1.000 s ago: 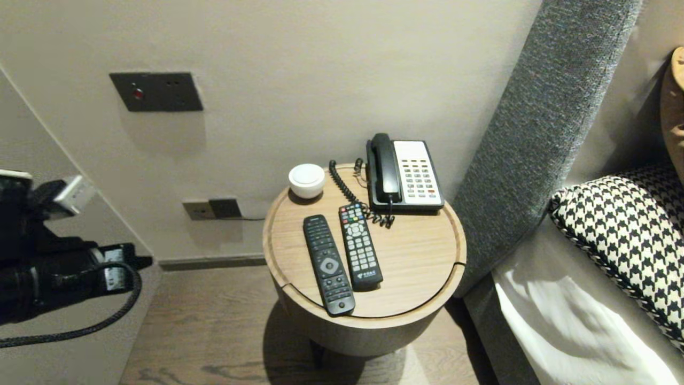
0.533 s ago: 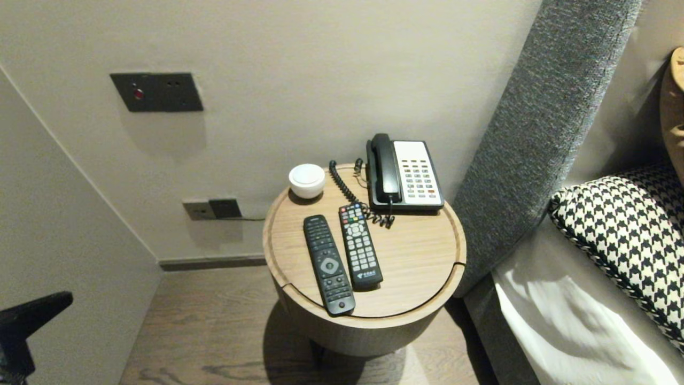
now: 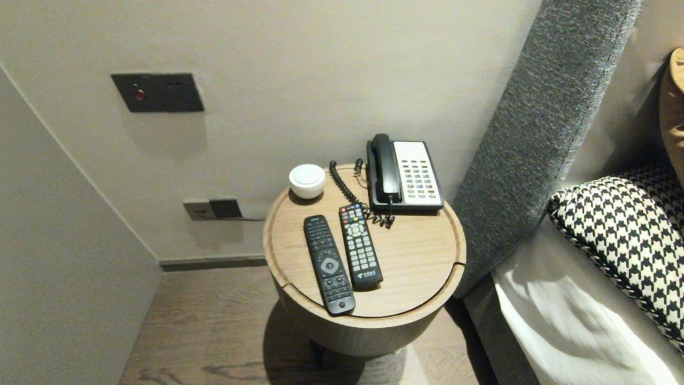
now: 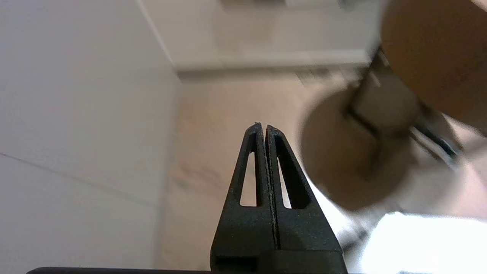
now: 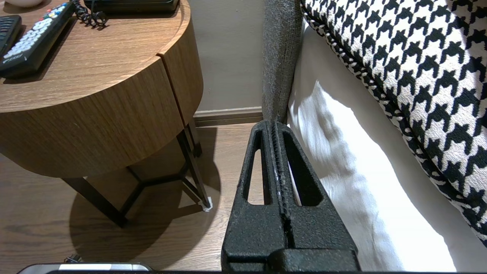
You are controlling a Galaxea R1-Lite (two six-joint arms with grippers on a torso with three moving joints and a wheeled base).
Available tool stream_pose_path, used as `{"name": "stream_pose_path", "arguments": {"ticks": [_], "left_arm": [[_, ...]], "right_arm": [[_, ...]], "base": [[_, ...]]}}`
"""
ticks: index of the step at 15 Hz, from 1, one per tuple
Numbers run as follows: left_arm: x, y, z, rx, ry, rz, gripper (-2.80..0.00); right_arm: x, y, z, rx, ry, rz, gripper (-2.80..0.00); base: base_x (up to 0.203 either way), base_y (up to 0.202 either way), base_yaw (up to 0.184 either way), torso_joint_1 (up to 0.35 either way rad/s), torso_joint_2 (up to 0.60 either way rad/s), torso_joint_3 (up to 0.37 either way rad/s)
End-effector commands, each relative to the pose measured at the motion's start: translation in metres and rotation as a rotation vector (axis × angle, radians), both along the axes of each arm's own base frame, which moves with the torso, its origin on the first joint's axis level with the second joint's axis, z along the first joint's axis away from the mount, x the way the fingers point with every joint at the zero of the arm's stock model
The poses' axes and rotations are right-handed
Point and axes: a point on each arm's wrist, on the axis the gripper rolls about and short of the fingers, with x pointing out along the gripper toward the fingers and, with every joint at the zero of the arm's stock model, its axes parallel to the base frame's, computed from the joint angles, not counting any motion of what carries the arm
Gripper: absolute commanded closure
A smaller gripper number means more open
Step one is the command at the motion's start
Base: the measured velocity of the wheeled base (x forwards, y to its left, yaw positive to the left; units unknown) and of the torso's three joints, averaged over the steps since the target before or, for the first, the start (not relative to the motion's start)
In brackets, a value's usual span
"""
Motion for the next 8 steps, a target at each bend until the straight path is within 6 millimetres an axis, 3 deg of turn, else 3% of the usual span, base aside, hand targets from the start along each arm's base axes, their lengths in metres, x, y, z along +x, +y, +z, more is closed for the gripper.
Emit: {"name": "stream_pose_path", "arguments": {"ticks": [1, 3, 8], "left_arm": [[-0.002, 0.000, -0.017, 0.030, -0.088, 0.038, 0.00], [-0.003, 0.001, -0.030, 0.043, -0.105, 0.041, 0.00], [-0.026, 0.000, -0.036, 0.001, -0.161, -0.017, 0.00]], "right_arm": [[0.003, 0.000, -0.011, 0.000, 0.041, 0.000, 0.00], [0.003, 0.000, -0.011, 0.000, 0.041, 0.000, 0.00], [0.003, 0.000, -0.011, 0.000, 0.041, 0.000, 0.00]], "base": [[0.000, 0.000, 0.000, 0.000, 0.00, 0.000], [0.000, 0.000, 0.000, 0.000, 0.00, 0.000], [0.000, 0.000, 0.000, 0.000, 0.00, 0.000]]}}
